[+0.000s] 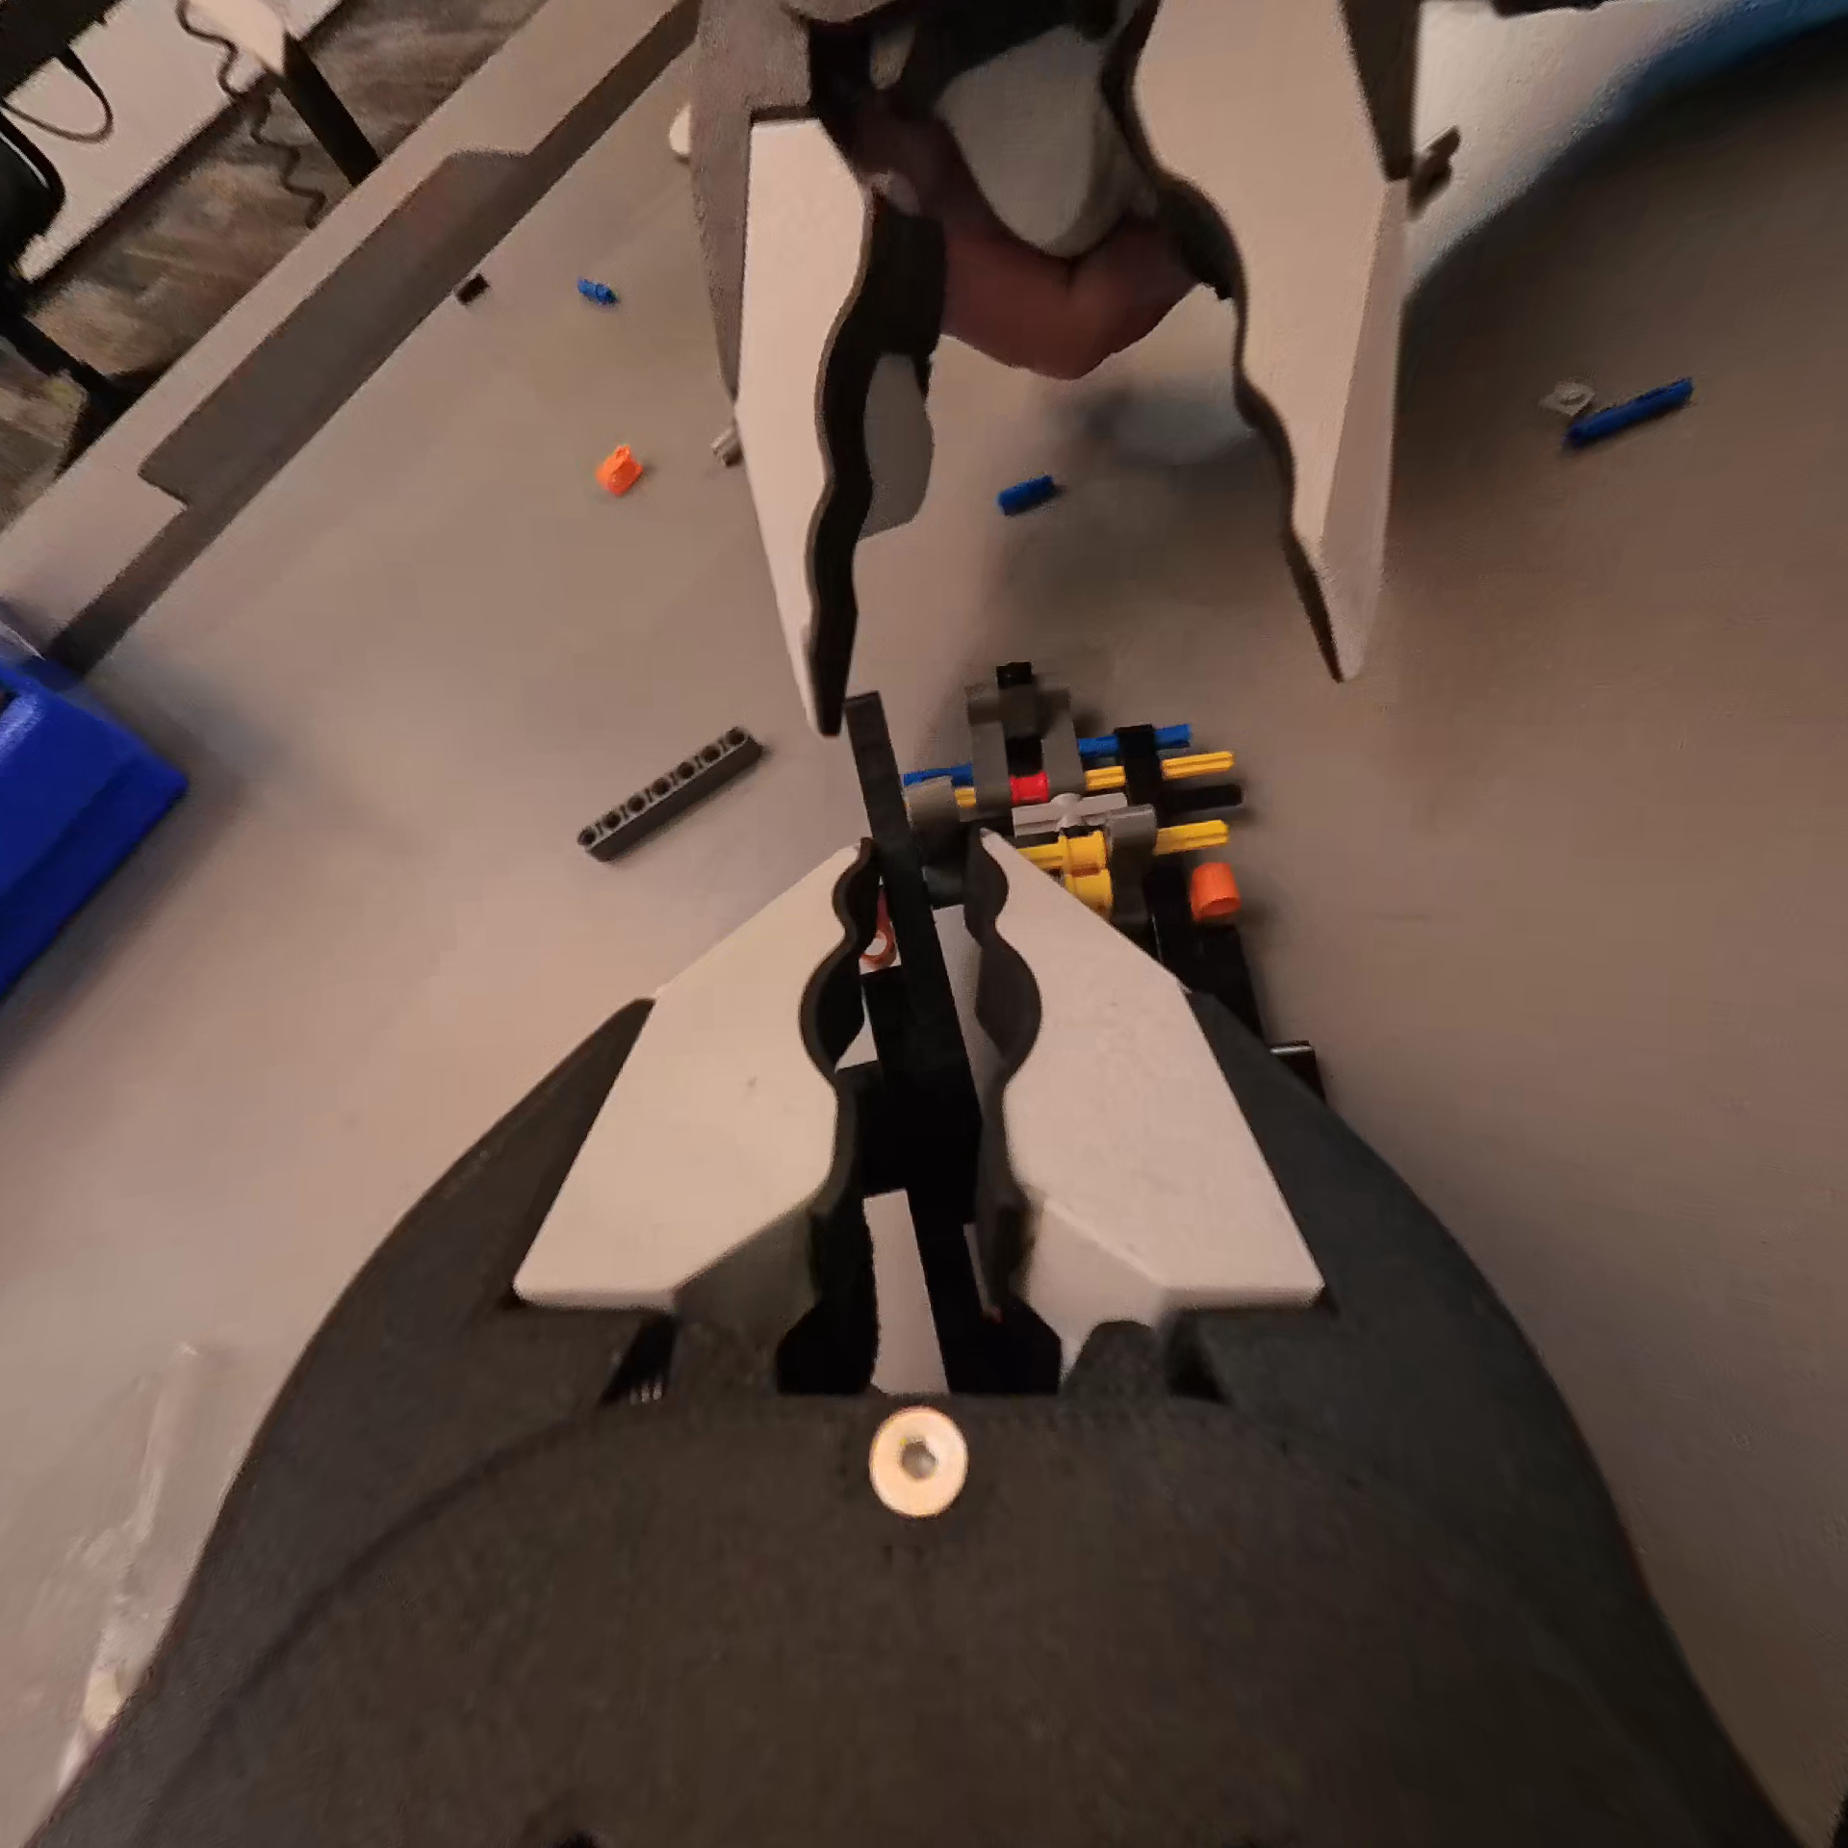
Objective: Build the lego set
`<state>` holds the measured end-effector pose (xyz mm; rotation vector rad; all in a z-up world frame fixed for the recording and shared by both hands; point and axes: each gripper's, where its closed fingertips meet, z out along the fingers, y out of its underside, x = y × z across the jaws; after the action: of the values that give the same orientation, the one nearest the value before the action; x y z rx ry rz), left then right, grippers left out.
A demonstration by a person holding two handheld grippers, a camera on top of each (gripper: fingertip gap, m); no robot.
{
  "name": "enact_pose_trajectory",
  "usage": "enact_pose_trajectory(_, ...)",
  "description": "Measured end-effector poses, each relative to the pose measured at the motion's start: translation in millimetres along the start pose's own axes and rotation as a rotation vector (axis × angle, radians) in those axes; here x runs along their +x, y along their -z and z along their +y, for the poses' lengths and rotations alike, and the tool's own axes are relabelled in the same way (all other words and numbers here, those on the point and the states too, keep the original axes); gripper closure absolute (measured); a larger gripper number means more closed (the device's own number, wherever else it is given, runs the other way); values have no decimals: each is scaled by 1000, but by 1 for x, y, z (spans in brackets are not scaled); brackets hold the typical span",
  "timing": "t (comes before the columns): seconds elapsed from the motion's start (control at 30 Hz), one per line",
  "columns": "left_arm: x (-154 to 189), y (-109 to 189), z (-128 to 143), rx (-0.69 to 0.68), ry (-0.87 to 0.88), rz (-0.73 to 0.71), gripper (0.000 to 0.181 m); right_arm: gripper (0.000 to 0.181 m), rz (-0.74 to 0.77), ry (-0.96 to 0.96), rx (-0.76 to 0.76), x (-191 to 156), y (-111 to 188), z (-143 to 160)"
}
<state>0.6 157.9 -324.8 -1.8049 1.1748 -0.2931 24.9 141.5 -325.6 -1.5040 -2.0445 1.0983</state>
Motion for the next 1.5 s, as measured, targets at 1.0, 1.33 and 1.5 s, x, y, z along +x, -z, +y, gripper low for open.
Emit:
enact_pose_trajectory(1.0,2,-1,-12,72,-129,-105,167,108,119,62,-141,5,-26,15)
enact_pose_trajectory(1.33,3,-1,-13,80,-140,-102,167,122,76,79,-125,5,-21,14)
enact_pose_trajectory(1.5,4,-1,-13,78,-148,-104,167,122,75,99,-147,6,-20,17)
